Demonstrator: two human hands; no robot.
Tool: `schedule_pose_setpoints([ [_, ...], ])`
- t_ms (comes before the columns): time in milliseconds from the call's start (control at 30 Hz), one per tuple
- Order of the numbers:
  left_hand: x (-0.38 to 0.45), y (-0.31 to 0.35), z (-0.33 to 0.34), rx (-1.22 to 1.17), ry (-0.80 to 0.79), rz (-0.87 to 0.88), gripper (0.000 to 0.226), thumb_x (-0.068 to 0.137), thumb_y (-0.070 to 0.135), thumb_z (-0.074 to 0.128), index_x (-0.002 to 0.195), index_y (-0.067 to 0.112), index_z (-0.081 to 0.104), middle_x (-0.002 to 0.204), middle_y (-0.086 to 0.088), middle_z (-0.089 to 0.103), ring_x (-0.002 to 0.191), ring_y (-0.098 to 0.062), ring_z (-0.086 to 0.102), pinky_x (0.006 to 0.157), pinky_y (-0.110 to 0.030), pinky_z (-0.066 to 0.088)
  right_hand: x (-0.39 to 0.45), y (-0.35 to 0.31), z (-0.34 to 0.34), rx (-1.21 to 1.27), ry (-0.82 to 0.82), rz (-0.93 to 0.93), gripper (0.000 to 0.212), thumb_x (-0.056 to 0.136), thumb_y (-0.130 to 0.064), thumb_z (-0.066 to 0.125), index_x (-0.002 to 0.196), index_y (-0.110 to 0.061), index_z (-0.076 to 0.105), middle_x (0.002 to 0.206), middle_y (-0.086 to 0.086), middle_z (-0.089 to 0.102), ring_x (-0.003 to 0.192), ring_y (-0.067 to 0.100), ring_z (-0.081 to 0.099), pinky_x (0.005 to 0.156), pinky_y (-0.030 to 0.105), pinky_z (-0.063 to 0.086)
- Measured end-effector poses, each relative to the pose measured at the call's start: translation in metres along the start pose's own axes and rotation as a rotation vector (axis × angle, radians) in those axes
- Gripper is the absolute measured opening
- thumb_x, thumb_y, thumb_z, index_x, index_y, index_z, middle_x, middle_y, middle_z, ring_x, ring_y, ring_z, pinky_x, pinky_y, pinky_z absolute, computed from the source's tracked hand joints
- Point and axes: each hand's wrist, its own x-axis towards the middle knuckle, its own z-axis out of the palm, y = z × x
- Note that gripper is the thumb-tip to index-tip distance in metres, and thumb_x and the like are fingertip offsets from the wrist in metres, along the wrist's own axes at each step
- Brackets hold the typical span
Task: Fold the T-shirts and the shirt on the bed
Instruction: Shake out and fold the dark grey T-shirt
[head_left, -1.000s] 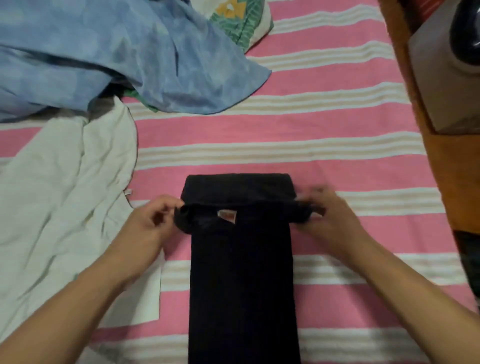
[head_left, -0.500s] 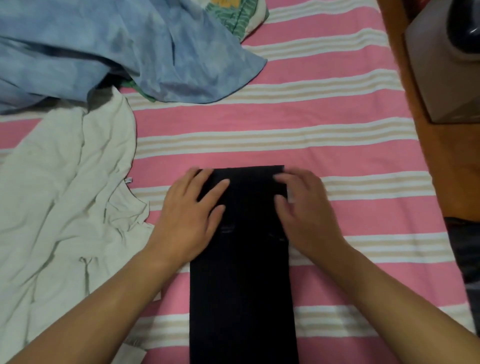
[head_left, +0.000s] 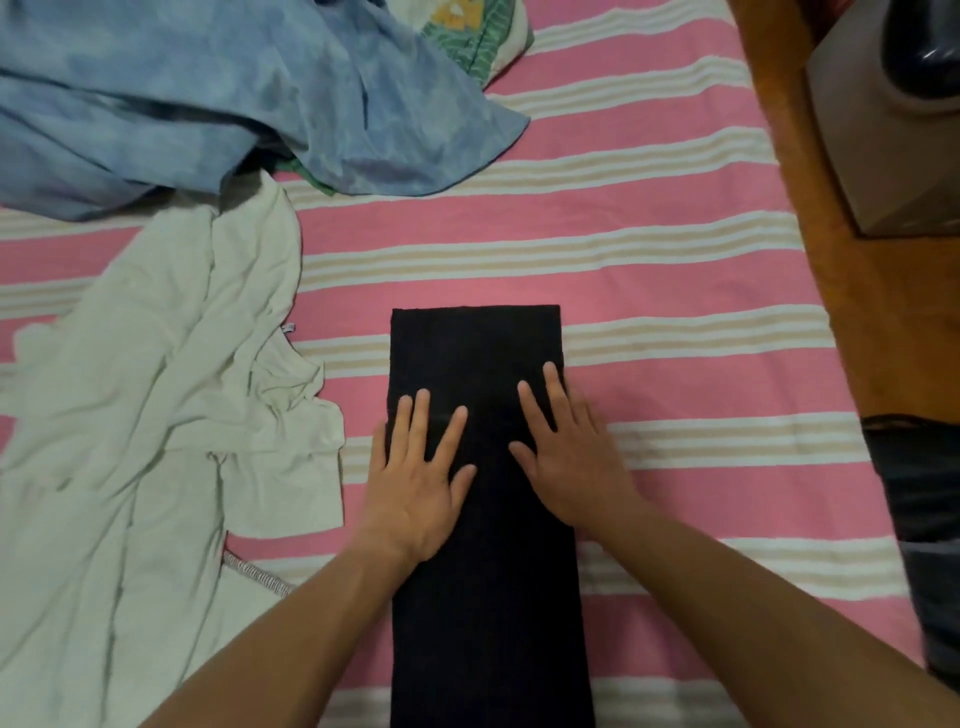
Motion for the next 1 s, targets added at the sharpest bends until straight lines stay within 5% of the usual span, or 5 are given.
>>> schedule_pose_setpoints([
  [233, -0.176, 0.006, 0.052, 0.033, -0.129, 0.113, 0.065, 0.105, 0.057, 0.023, 0.162, 0.026, 0.019, 0.17, -0.016, 0.004, 0.156, -0.037, 0.002, 0.12, -0.053, 0.014, -0.132, -0.007, 0.029, -0.109, -0.04, -0.023, 0.07, 0.101, -0.045, 0.029, 0.158, -0.006, 0.02, 0.166, 0.02, 0.012, 0.152, 0.043, 0.014, 0.123, 0.055, 0.014],
  [433, -0.267, 0.016, 0.068, 0.114, -0.257, 0.52, 0.079, 0.09, 0.059, 0.056, 0.155, 0.018, 0.036, 0.154, -0.016, 0.045, 0.143, -0.039, 0.04, 0.123, -0.057, 0.017, -0.261, -0.04, 0.074, -0.168, -0.147, -0.628, 0.075, 0.093, -0.046, 0.058, 0.155, -0.01, 0.034, 0.163, 0.016, 0.027, 0.15, 0.036, 0.022, 0.119, 0.051, 0.03],
  [667, -0.275, 0.008, 0.118, 0.299, -0.304, 0.591, 0.114, 0.086, 0.023, 0.071, 0.16, 0.014, -0.016, 0.162, -0.021, 0.03, 0.15, -0.043, 0.026, 0.119, -0.056, 0.0, -0.278, -0.034, 0.121, -0.411, -0.354, -0.573, 0.109, 0.089, -0.045, 0.065, 0.16, -0.021, -0.014, 0.162, 0.017, -0.029, 0.149, 0.04, -0.027, 0.116, 0.053, -0.027],
  [800, -0.26, -0.001, 0.102, 0.225, -0.29, 0.666, 0.106, 0.07, 0.021, 0.087, 0.159, 0.016, 0.029, 0.149, -0.018, 0.051, 0.136, -0.039, 0.05, 0.109, -0.048, 0.045, -0.274, -0.023, 0.12, -0.394, -0.272, -0.659, 0.107, 0.082, -0.046, 0.074, 0.162, -0.022, 0.008, 0.168, 0.017, -0.005, 0.154, 0.04, -0.006, 0.124, 0.052, -0.007],
  [1000, -0.257, -0.015, 0.059, -0.226, -0.273, 0.546, 0.06, 0.092, 0.014, 0.062, 0.148, 0.029, 0.049, 0.147, 0.006, 0.055, 0.138, -0.014, 0.049, 0.114, -0.035, 0.043, -0.269, -0.019, 0.078, 0.024, -0.266, -0.682, 0.082, 0.078, -0.017, 0.072, 0.153, -0.02, 0.039, 0.156, 0.007, 0.043, 0.146, 0.028, 0.038, 0.118, 0.043, 0.033],
])
